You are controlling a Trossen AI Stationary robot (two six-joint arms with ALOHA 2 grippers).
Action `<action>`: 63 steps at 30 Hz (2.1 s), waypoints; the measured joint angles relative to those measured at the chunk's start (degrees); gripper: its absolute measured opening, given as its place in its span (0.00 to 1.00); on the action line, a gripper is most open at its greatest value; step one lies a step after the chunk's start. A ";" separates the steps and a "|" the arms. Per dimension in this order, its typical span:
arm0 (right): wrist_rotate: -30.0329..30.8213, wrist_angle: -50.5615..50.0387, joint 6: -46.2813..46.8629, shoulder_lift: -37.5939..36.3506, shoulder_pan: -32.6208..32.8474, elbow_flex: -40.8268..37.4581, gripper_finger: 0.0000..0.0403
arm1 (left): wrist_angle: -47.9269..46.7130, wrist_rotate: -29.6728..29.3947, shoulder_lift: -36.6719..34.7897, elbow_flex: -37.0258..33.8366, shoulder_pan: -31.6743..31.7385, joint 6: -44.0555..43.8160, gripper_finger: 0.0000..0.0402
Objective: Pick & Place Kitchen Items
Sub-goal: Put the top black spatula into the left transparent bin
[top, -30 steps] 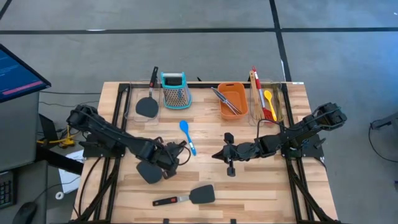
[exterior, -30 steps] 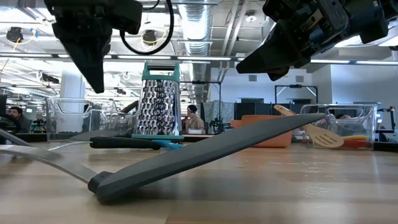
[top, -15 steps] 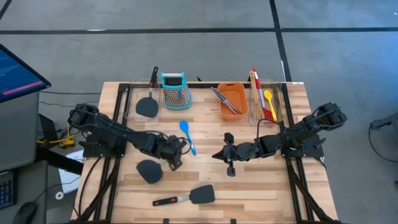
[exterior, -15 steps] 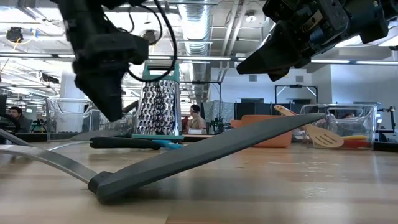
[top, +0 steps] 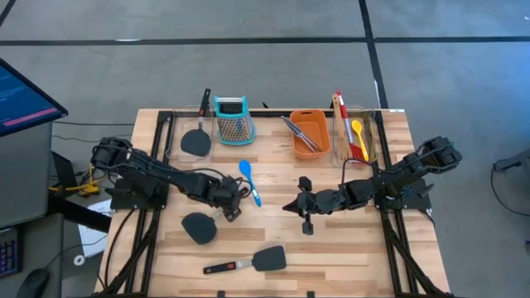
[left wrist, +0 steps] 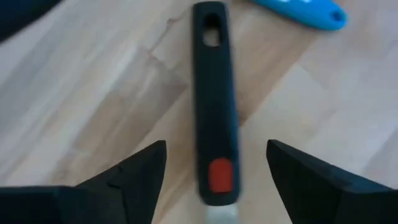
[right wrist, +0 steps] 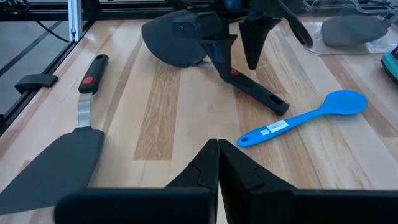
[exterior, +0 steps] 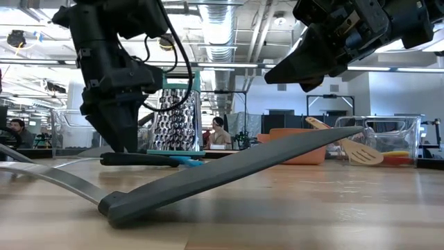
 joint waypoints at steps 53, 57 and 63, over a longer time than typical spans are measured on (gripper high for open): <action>0.02 -0.02 0.01 0.00 0.00 0.00 0.00 | 12.69 -4.18 -0.09 -9.03 -1.65 -2.03 0.14; 0.02 -0.02 0.00 0.00 -0.02 0.00 0.00 | 12.88 -5.09 -0.97 -9.13 -2.84 -1.95 0.15; 0.02 -0.04 0.02 0.00 0.00 0.00 0.00 | 12.68 -4.69 -5.11 -9.35 -3.87 0.33 0.15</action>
